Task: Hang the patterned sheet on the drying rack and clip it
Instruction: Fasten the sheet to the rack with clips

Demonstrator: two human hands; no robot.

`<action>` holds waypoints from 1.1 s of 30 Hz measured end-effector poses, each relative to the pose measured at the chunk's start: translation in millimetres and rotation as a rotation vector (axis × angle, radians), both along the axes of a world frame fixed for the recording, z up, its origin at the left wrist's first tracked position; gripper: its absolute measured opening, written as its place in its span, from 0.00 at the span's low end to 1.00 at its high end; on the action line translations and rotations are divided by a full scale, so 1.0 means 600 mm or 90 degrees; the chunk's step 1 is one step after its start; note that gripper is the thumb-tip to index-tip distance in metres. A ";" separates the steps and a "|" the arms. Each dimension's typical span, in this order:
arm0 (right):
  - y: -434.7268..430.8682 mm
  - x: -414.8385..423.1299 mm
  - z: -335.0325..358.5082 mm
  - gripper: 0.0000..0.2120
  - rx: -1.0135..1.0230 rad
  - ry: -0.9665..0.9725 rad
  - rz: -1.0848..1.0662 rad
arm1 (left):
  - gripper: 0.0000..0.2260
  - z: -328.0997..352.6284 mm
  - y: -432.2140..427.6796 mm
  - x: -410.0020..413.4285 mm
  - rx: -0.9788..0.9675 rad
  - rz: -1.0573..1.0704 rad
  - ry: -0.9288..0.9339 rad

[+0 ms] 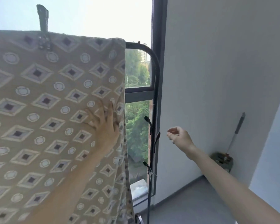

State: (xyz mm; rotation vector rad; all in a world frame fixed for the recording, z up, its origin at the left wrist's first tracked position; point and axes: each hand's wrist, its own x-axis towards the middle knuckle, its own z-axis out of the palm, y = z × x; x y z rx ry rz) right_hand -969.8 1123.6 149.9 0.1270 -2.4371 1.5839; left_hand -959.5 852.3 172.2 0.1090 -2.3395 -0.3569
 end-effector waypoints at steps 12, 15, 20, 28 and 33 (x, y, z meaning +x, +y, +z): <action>-0.033 -0.098 -0.258 0.24 0.269 -0.283 0.068 | 0.27 -0.075 0.010 -0.053 -0.001 0.014 0.064; -0.039 -0.104 -0.317 0.33 0.345 -0.315 0.074 | 0.26 -0.094 0.012 -0.057 0.023 0.020 0.044; -0.060 -0.124 -0.392 0.34 0.384 -0.322 0.121 | 0.26 -0.107 0.010 -0.049 0.076 -0.003 0.013; -0.090 -0.146 -0.425 0.29 0.390 -0.266 0.039 | 0.26 -0.141 -0.012 -0.036 0.098 -0.052 -0.085; -0.110 -0.161 -0.426 0.24 0.451 -0.227 0.004 | 0.26 -0.149 -0.020 -0.032 0.084 -0.059 -0.103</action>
